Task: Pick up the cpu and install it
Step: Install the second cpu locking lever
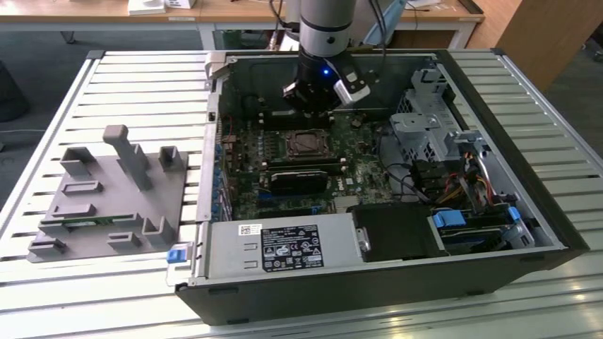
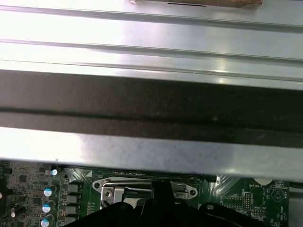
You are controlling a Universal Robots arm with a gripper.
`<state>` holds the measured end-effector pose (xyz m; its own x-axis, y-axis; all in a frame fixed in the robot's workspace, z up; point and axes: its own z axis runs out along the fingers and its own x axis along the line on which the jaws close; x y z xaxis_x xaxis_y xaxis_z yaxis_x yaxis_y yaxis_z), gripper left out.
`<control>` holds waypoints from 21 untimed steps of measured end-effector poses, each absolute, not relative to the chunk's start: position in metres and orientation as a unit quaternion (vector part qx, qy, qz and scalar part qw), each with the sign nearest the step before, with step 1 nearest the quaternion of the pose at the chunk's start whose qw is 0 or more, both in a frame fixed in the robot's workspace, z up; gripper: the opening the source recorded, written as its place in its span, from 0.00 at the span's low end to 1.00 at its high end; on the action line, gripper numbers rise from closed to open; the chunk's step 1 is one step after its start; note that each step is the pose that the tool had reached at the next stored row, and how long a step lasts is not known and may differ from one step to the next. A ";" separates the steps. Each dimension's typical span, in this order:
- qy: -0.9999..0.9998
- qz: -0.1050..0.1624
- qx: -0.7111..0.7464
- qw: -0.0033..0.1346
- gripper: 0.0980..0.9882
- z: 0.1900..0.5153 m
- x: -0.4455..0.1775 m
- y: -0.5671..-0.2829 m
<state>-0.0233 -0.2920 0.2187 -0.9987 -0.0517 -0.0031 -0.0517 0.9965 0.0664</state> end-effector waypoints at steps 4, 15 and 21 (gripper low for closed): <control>0.999 0.033 -0.026 0.001 0.01 0.226 -0.023 -0.292; 0.999 0.033 -0.026 0.001 0.01 0.232 -0.023 -0.298; 0.999 0.033 -0.026 0.001 0.01 0.232 -0.023 -0.301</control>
<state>-0.0233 -0.3015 0.2321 -0.9987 -0.0517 -0.0032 -0.0518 0.9964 0.0666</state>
